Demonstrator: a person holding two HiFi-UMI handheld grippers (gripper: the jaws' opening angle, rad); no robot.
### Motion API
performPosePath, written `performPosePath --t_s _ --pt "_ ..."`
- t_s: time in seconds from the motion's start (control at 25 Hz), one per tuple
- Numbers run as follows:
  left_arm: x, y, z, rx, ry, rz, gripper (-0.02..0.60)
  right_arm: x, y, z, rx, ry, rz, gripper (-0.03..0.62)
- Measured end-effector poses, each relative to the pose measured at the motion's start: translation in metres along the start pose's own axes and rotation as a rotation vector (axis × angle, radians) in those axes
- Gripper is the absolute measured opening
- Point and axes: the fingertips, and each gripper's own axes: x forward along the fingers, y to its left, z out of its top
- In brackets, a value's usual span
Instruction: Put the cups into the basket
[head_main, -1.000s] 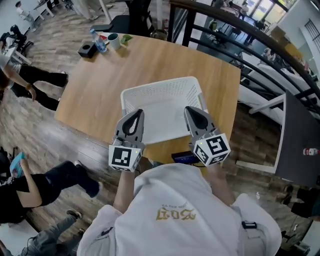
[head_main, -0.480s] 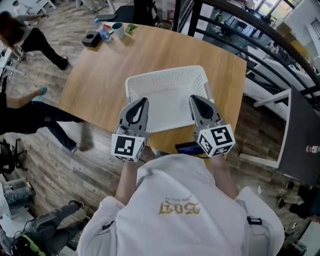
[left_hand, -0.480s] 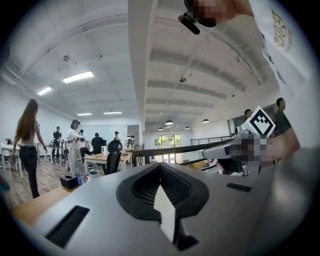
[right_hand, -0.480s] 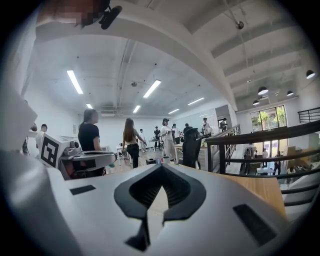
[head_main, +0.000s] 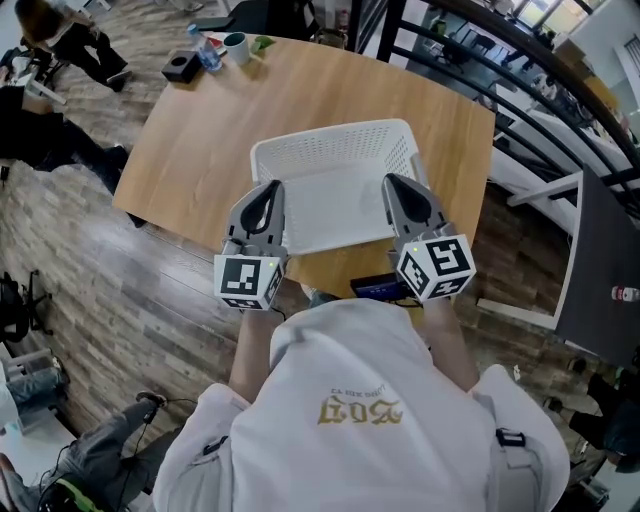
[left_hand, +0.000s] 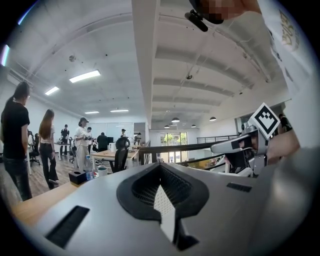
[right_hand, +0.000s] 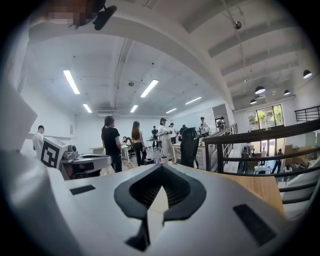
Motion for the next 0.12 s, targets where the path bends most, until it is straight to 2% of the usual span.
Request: performPosePath --t_s 0.12 --pt "0.0037 0.0065 0.0031 0.001 -0.014 0.005 0.006 0.0068 -0.0075 0.0037 -0.016 -0.001 -0.017 0.009"
